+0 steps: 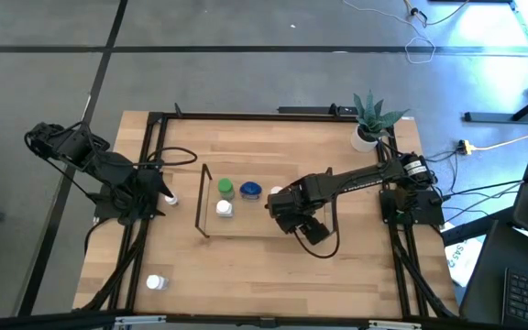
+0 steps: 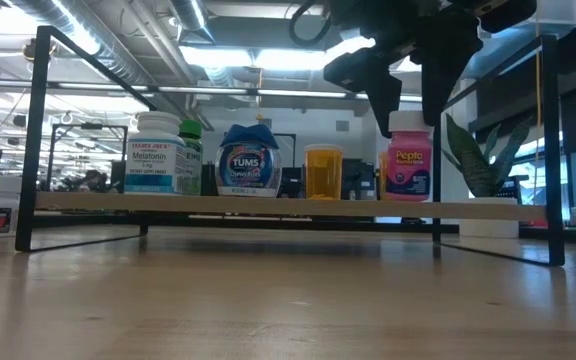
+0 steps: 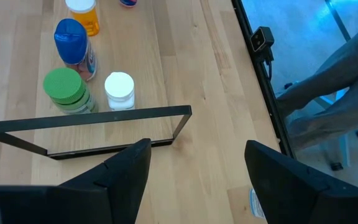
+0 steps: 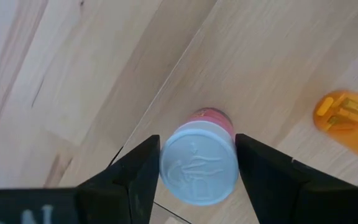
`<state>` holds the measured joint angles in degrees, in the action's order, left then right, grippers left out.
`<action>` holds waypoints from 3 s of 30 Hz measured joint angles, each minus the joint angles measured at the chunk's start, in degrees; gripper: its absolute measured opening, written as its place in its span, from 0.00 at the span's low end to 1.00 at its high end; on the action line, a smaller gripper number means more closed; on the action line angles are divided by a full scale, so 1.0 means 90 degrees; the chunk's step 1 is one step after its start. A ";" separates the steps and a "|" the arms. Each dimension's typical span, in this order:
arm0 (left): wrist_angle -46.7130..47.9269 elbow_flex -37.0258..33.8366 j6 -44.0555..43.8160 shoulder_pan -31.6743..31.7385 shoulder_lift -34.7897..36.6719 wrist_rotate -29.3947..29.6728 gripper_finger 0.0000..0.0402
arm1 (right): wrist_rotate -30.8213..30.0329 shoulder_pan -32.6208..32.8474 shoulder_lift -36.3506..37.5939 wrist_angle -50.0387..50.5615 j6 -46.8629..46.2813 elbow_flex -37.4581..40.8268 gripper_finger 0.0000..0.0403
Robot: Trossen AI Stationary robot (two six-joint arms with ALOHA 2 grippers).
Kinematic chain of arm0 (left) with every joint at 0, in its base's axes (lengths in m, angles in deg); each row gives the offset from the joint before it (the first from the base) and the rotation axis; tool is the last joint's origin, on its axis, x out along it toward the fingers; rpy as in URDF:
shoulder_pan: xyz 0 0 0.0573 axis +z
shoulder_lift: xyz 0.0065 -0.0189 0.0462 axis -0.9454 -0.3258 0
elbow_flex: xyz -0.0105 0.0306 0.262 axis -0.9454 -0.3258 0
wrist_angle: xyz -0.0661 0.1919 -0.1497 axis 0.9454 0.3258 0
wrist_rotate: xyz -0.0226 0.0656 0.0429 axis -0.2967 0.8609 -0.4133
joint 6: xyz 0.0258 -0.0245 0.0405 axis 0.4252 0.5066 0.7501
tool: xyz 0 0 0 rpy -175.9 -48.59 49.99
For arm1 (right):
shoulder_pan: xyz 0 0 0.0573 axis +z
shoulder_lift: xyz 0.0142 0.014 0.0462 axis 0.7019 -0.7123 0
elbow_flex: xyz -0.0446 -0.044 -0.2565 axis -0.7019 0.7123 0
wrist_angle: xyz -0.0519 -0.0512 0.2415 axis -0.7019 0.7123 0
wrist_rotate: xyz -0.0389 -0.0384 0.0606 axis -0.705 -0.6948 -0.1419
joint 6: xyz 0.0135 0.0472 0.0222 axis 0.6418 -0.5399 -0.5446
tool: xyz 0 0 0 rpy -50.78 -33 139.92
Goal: Pick and place medicine bottles onto shelf by color
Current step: Put the pink pill bottle on the shelf, then put the big white pill bottle on the shelf
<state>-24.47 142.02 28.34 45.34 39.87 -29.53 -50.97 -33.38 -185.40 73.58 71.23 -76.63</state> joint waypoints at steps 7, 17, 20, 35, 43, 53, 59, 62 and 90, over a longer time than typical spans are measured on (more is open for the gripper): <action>-0.0002 0.0000 0.0000 0.0000 0.0001 0.0001 0.64 | 0.0008 0.0000 0.0000 0.0002 0.0024 0.0000 0.52; 0.0000 0.0000 0.0000 0.0000 0.0001 0.0000 0.64 | 0.0051 0.0000 0.0000 0.0029 0.0015 0.0000 0.52; 0.0000 0.0000 0.0000 0.0000 -0.0001 0.0002 0.64 | 0.0051 0.0000 0.0000 0.0029 0.0004 0.0000 0.52; -0.0001 0.0000 0.0000 0.0000 0.0000 0.0002 0.64 | 0.0004 -0.0002 0.0000 0.0060 0.0009 0.0000 0.75; 0.0000 0.0000 0.0000 0.0000 0.0001 0.0002 0.64 | 0.0000 -0.0002 0.0000 0.0126 -0.0038 -0.0042 0.76; 0.0000 0.0000 0.0000 0.0000 -0.0001 0.0002 0.64 | -0.0167 -0.0073 0.0000 0.0318 -0.0130 -0.0408 0.76; 0.0000 0.0000 0.0000 0.0000 0.0000 0.0002 0.64 | -0.0500 -0.0063 0.0000 0.0775 -0.0122 -0.1020 0.76; -0.0002 0.0000 0.0000 0.0000 -0.0001 0.0002 0.64 | -0.0588 -0.0016 0.0000 0.0946 -0.0176 -0.1366 0.76; 0.0000 0.0000 0.0000 0.0000 -0.0001 0.0001 0.64 | -0.0689 0.0578 0.0005 -0.0406 -0.2006 -0.2072 0.76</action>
<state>-24.47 142.02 28.34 45.34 39.85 -29.52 -57.17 -28.18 -185.36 69.92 53.18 -95.28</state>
